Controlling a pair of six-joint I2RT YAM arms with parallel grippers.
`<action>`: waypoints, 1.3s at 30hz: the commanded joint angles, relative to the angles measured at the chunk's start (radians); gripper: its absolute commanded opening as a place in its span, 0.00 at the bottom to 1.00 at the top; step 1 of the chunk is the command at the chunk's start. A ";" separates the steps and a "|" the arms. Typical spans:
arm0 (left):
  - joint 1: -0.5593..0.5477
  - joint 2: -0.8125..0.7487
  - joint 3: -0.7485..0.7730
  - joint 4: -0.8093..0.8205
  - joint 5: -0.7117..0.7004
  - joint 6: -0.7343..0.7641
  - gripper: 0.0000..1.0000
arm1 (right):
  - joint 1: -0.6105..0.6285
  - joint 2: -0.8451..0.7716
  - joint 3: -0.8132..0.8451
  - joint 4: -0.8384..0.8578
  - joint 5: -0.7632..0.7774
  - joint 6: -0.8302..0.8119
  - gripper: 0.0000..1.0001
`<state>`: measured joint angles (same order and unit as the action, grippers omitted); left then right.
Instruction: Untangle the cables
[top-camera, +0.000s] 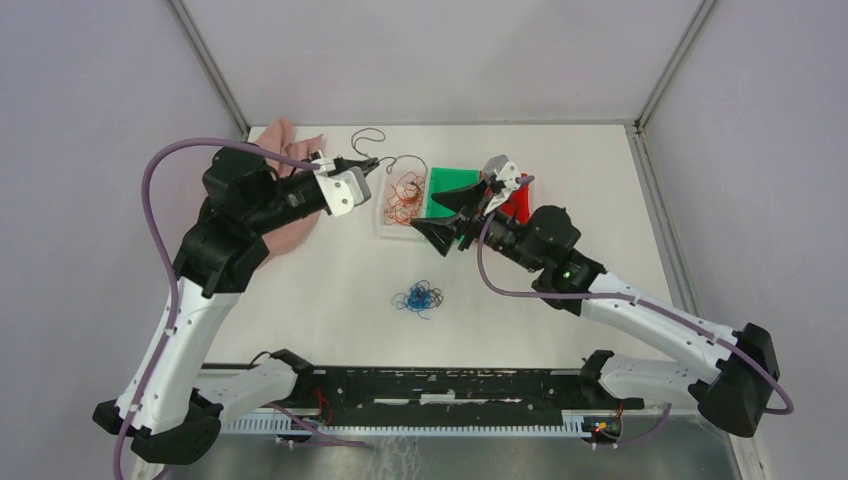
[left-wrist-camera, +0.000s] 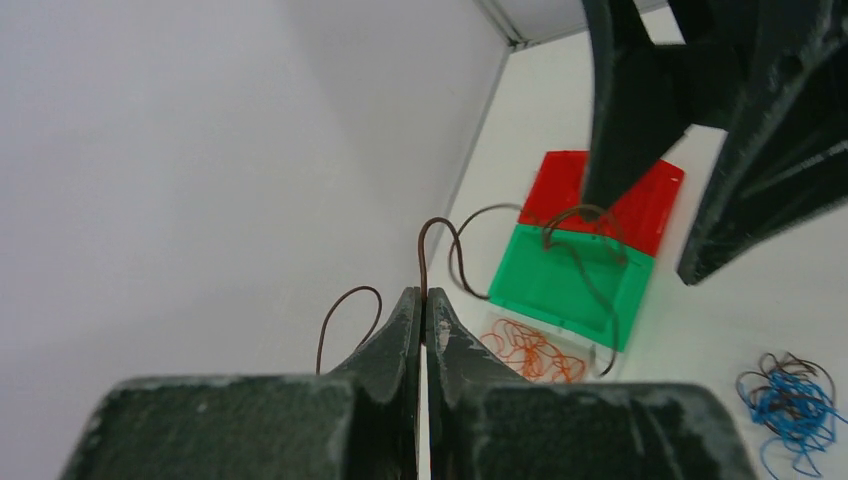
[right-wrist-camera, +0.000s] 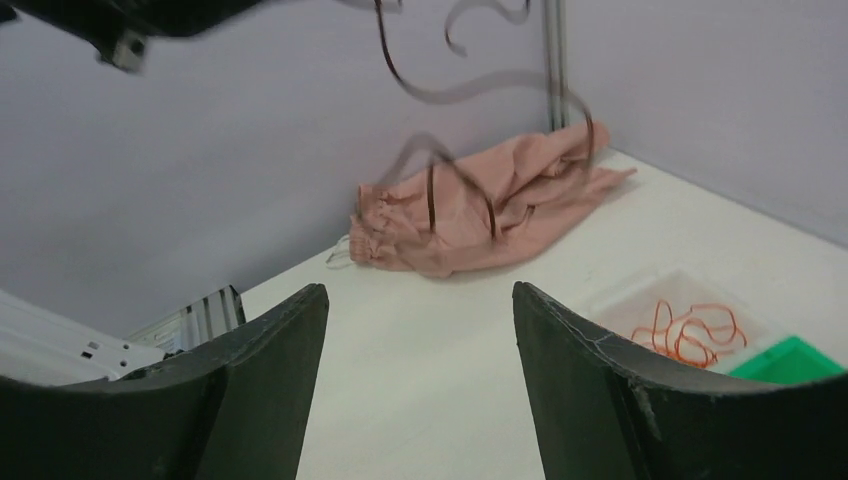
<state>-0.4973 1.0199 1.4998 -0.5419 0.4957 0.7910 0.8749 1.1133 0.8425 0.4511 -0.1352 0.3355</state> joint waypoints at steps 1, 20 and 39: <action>-0.004 -0.029 -0.029 -0.038 0.104 -0.065 0.03 | -0.001 0.020 0.151 -0.092 -0.085 -0.104 0.74; -0.006 -0.033 -0.024 -0.066 0.240 -0.139 0.03 | -0.002 0.199 0.336 -0.126 -0.118 -0.155 0.70; -0.004 -0.017 -0.156 -0.015 0.296 -0.296 0.03 | -0.010 0.113 0.198 -0.060 -0.009 -0.129 0.00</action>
<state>-0.4980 0.9989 1.3464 -0.6182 0.7464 0.5819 0.8738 1.2758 1.0733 0.3317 -0.1810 0.1967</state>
